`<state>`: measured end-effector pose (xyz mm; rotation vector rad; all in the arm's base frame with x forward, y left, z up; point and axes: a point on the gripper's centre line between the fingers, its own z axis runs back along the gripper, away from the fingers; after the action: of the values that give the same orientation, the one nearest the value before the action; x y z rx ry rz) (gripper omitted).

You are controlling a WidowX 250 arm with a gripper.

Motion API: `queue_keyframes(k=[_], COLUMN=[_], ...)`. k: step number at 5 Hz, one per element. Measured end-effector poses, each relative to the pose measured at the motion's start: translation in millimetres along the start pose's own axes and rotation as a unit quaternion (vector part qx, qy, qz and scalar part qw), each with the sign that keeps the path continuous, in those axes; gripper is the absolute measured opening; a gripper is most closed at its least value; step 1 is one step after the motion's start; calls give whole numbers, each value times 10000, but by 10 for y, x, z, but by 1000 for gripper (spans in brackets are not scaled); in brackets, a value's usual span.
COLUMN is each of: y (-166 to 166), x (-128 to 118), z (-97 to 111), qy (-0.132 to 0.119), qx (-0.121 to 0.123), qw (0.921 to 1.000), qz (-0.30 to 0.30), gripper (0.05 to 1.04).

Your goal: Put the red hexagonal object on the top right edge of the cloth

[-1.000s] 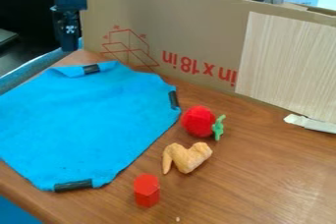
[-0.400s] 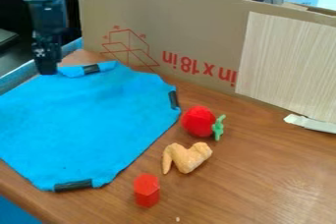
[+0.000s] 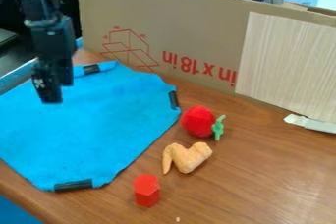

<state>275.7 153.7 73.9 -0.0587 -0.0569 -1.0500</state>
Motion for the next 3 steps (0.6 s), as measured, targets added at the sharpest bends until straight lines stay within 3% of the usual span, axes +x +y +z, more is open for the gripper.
queue_keyframes(k=[2, 3], y=[-612, -823], x=[433, 639], z=[-146, -298], qy=[-303, -84], qx=[366, 458], qw=[9977, 9954], qz=[-493, -836], gripper=[1001, 1001])
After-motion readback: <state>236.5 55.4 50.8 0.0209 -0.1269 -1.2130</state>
